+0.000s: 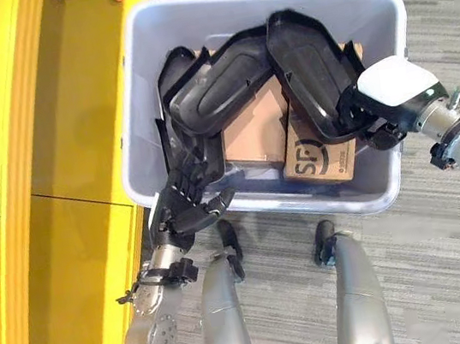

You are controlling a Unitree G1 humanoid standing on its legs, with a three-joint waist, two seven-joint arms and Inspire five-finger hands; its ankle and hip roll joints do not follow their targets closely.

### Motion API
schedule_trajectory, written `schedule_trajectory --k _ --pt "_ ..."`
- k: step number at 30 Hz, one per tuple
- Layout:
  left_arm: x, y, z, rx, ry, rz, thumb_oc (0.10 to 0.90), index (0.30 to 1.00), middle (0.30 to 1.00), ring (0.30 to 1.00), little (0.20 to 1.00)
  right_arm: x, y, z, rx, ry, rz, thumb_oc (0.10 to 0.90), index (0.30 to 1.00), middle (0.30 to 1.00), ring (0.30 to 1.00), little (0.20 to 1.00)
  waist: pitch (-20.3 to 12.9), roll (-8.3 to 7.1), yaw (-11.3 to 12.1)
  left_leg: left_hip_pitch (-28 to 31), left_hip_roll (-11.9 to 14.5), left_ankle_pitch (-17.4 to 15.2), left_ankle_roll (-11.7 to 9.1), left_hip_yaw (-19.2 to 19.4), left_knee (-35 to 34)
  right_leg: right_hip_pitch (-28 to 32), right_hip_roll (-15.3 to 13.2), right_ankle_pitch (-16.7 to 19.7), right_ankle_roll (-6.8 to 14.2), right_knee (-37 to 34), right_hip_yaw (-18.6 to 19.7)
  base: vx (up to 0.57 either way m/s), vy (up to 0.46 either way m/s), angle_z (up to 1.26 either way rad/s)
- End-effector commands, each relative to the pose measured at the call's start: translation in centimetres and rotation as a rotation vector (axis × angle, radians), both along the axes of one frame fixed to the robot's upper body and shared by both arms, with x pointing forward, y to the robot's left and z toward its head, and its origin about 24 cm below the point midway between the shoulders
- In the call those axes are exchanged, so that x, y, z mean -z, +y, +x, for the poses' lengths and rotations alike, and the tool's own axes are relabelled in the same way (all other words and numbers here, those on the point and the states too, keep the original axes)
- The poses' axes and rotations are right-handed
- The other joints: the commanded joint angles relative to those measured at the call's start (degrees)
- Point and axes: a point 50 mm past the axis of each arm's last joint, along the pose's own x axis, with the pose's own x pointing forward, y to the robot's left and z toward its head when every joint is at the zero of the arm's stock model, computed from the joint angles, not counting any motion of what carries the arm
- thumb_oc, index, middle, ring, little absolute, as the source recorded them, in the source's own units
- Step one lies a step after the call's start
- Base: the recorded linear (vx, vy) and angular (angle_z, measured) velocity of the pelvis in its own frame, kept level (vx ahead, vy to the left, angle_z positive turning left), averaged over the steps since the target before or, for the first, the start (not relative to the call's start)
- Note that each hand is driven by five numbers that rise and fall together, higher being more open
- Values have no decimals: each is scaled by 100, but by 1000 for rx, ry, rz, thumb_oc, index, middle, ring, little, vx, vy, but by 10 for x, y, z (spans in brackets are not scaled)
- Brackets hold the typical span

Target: Move parts from the plastic box to the shelf.

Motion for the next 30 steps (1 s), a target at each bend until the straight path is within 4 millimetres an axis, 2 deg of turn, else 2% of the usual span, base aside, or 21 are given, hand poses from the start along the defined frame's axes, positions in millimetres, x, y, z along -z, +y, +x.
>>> schedule_trajectory --k 1,5,6,15,18,21,23,30 --pt "6 23 -16 -42 29 94 900 1000 1000 1000 1000 -8 -2 2 11 29 9 400 300 300 300 300 270 -344 202 588 435 -620 -275 -196 132 541 -191 539 436 -656 164 -72 -13 -4" --pt "7 25 -16 -41 32 100 900 1000 1000 1000 1000 -8 -3 -1 1 38 3 400 300 300 300 300 270 -380 209 978 426 -505 -265 -171 -157 941 -188 631 471 -920 87 -3 -9 0" --pt "8 24 -16 -26 37 107 900 1000 1000 1000 1000 -8 -2 -3 -7 52 -7 400 300 300 300 300 182 -437 244 1360 407 -380 -289 -174 -490 1390 -147 719 512 -1266 2 44 -19 6" --pt "14 24 -19 6 66 125 900 1000 1000 1000 1000 -13 -1 -7 -31 59 -21 400 300 300 300 300 -100 -502 292 2137 408 -139 -319 -135 -1114 2225 -97 891 603 -1880 -175 52 -7 4" --pt "19 28 -21 18 92 133 900 1000 1000 1000 1000 -20 0 -9 -45 50 -29 400 300 300 300 300 -452 -501 306 2671 438 75 -334 -70 -1635 2710 -94 1077 682 -2418 -265 96 13 -1" --pt "23 30 -24 27 113 137 900 1000 1000 1000 1000 -27 4 -10 -65 33 -59 400 300 300 300 300 -698 -540 309 3026 437 144 -361 19 -1910 3036 -105 1149 740 -2731 -301 99 3 -3" --pt "27 30 -27 35 131 133 900 1000 1000 1000 1000 -24 6 -8 -72 37 -65 400 300 300 300 300 -851 -546 313 3158 443 212 -354 83 -2060 3159 -105 1242 771 -2924 -318 67 9 -4" --pt "43 33 -38 36 204 125 900 1000 1000 1000 1000 -34 11 -8 -94 11 -121 400 300 300 300 300 -1492 -583 295 3781 399 335 -349 285 -2553 3725 -134 1424 863 -3500 -379 93 7 -3"
